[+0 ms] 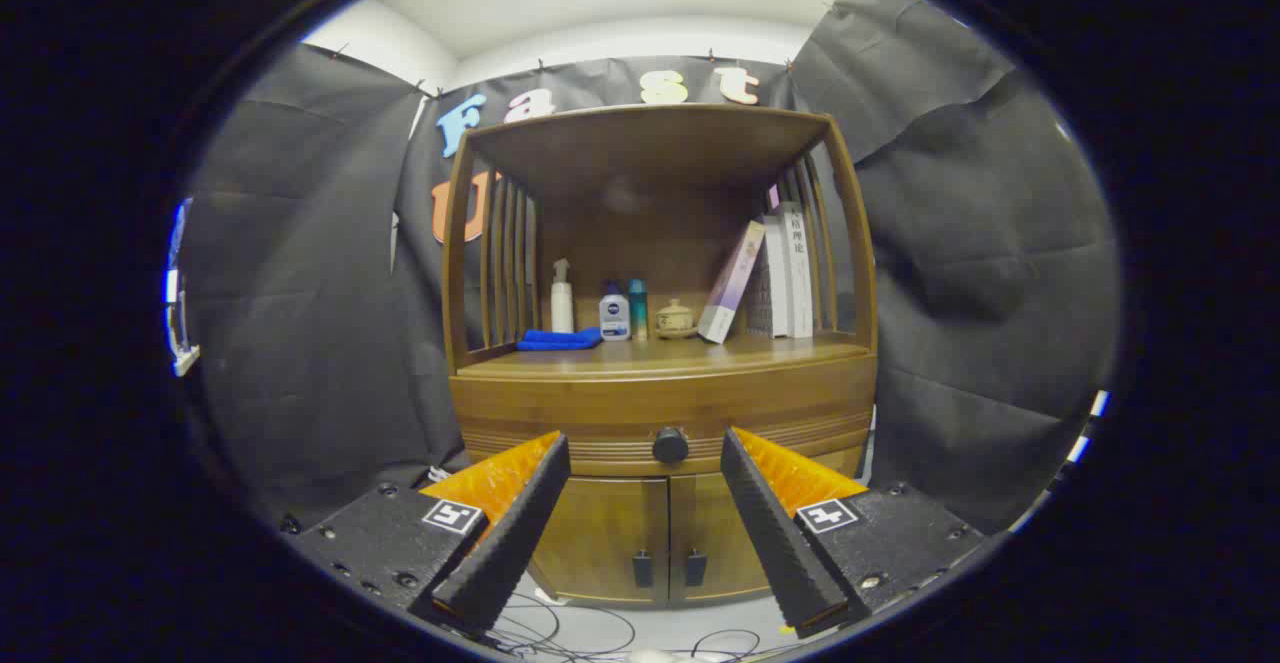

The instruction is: Pull open the drawer, take out the items inside it, and place them on the countertop above the cabinet.

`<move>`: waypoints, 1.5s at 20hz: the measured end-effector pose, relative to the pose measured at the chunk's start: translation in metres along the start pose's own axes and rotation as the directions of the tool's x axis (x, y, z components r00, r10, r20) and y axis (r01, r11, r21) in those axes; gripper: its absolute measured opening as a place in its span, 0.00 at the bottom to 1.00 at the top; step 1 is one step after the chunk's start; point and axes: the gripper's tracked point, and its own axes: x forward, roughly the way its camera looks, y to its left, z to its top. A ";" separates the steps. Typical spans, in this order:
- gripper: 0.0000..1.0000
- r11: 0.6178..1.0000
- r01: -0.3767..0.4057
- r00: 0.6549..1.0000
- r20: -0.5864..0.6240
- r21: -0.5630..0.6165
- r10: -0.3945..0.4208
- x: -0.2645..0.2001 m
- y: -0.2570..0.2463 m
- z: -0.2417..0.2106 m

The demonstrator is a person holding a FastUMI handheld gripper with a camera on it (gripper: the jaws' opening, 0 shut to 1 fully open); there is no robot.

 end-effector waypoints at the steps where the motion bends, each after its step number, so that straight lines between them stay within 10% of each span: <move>1: 0.99 1.000 0.001 1.000 0.005 -0.003 -0.001 -0.001 0.000 0.002; 18: 0.99 0.999 0.030 1.000 -0.005 -0.044 -0.031 0.014 -0.003 -0.004; 30: 1.00 0.997 0.055 0.994 -0.087 -0.047 -0.059 0.150 -0.016 -0.038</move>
